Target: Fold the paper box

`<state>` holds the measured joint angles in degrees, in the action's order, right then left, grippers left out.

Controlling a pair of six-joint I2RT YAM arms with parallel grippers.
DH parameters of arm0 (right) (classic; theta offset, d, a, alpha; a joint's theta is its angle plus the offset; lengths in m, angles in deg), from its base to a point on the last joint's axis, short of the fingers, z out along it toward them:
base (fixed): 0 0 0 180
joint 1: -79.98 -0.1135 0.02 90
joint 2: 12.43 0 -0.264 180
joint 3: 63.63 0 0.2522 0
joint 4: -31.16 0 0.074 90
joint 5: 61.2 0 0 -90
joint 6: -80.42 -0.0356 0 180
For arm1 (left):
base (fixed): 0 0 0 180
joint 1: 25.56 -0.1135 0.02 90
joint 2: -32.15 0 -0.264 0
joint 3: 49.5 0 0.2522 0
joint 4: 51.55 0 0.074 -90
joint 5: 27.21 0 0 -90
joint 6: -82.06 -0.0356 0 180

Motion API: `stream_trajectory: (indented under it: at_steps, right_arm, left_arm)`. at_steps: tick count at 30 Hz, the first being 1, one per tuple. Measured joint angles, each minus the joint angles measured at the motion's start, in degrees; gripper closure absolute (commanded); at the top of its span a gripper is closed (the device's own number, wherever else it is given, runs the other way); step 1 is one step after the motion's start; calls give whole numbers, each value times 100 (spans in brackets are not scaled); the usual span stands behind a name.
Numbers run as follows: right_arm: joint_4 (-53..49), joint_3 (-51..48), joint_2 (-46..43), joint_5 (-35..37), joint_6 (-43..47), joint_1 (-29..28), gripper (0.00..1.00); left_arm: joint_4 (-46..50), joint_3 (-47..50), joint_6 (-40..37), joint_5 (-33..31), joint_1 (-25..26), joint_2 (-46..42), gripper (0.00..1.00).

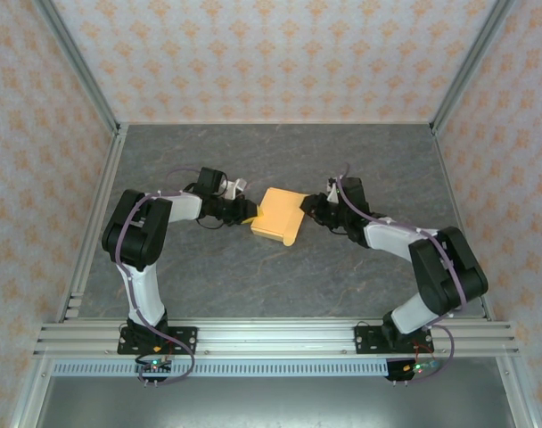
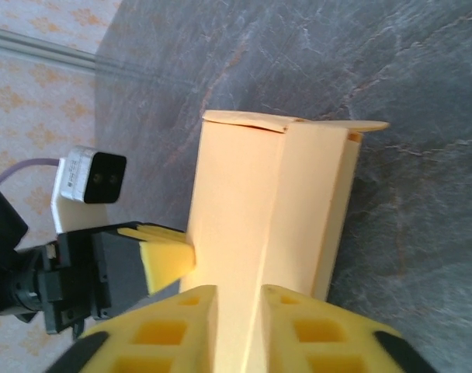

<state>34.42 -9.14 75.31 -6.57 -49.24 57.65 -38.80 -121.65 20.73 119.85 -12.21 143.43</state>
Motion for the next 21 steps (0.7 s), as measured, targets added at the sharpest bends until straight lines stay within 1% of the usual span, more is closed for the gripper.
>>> stream_trajectory:
  at_steps: [3, 6, 16, 18, 19, 21]
  right_arm:
    - [-264, -2, -232, -2, 216, 59, 67]
    - [-293, -4, -278, -7, 313, 63, 65]
    - [-20, -105, 199, -221, 201, 61, 64]
    - [105, -120, 295, -275, 151, 61, 67]
    - [186, -127, 341, -306, 120, 59, 72]
    - [323, -140, 411, -365, 44, 46, 83]
  left_arm:
    - [0, 0, 0, 0, 0, 0, 90]
    - [0, 0, 0, 0, 0, 0, 90]
    - [-13, 11, 0, 39, -33, 0, 91]
    - [-13, 11, 2, 42, -35, 0, 91]
    - [-13, 11, 0, 42, -35, 0, 92]
    - [-11, 11, 0, 42, -35, 0, 92]
